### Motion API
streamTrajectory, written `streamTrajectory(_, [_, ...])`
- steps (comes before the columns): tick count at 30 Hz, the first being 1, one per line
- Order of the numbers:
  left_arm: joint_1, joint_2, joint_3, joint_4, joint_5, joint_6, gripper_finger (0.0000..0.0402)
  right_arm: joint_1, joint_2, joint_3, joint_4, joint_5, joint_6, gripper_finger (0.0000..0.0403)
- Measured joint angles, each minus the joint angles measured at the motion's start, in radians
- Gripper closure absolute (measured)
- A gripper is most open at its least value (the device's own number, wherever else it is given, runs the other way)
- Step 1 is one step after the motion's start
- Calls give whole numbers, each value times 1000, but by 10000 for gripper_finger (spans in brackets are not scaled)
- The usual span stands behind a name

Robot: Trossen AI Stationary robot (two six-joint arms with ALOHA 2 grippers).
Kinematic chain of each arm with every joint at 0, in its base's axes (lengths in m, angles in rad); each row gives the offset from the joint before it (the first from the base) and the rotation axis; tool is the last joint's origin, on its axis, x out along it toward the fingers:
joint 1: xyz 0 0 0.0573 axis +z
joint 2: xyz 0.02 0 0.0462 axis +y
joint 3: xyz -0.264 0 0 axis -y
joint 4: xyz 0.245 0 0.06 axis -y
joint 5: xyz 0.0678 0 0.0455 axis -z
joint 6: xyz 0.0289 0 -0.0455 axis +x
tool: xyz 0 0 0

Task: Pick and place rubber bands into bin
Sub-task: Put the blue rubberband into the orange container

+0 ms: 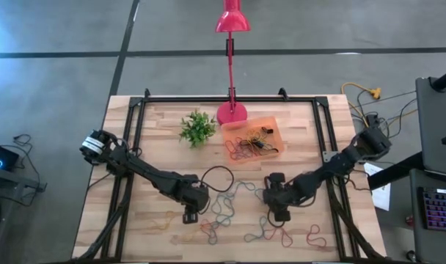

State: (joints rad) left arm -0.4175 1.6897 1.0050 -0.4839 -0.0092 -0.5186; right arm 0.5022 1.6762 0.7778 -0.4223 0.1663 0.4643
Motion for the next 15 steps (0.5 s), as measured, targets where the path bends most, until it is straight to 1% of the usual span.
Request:
streamTrajectory(4, [0,0,0,4,-4,2,268,-6,33,6,12,43,0,228])
streamTrajectory(8, [0,0,0,5,-5,5,268,-16,43,9,16,113,-3,236])
streamTrajectory(15, [0,0,0,5,-8,3,268,-42,46,10,26,162,-66,246])
